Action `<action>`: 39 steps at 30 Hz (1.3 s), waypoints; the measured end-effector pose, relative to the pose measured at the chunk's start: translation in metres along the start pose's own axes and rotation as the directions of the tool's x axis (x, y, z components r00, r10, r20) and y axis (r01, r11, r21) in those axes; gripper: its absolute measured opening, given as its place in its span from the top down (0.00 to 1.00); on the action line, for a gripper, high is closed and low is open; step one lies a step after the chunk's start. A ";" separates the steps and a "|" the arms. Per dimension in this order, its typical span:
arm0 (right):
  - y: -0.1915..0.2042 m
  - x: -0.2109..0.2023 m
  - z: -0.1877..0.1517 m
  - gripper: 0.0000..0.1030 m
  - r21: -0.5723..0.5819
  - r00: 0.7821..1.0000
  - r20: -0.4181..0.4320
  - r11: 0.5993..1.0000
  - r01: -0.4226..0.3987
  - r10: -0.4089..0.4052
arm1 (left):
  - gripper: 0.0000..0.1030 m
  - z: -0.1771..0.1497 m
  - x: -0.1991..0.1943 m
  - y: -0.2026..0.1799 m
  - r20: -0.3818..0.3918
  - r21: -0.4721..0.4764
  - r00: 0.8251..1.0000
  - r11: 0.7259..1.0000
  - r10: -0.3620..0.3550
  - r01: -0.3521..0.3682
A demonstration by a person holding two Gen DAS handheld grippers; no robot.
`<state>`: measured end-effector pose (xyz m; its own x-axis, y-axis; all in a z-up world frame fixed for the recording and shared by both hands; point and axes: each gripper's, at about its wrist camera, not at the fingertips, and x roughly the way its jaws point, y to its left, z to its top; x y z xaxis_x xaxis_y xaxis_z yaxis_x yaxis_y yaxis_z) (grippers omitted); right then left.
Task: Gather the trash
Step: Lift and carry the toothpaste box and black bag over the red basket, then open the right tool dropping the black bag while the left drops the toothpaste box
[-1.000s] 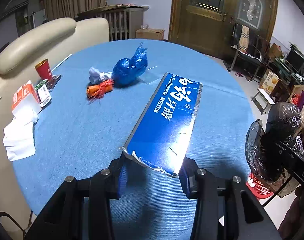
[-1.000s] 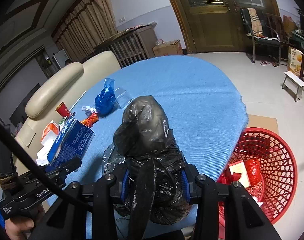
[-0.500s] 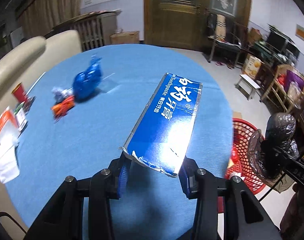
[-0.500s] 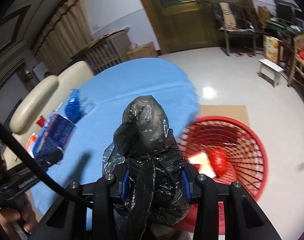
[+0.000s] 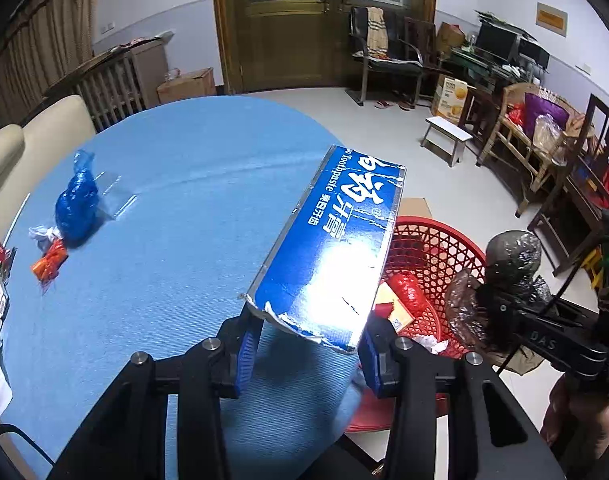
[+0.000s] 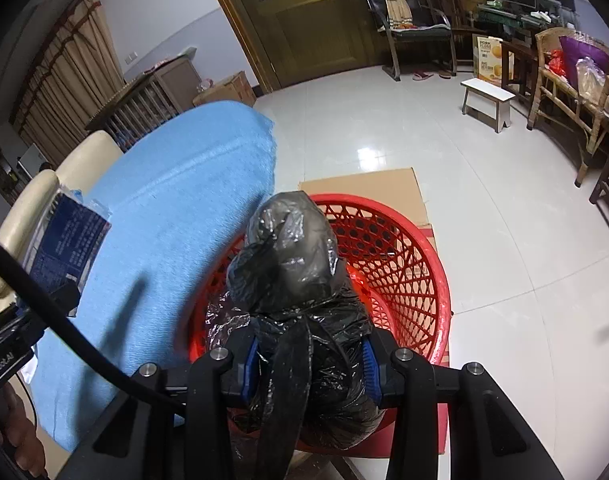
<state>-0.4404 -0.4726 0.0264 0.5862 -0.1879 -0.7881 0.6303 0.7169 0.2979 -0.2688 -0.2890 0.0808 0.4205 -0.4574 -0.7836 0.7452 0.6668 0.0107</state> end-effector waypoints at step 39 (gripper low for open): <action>-0.003 0.011 -0.001 0.57 -0.006 0.999 -0.022 0.999 0.043 -0.043 | 0.56 0.003 0.008 -0.033 -0.061 0.065 0.998 0.998 -0.019 0.023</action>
<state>-0.4367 -0.4761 0.0162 0.5476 -0.2038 -0.8116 0.6516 0.7123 0.2608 -0.2881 -0.3162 0.0765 0.3738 -0.4335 -0.8200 0.7868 0.6163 0.0329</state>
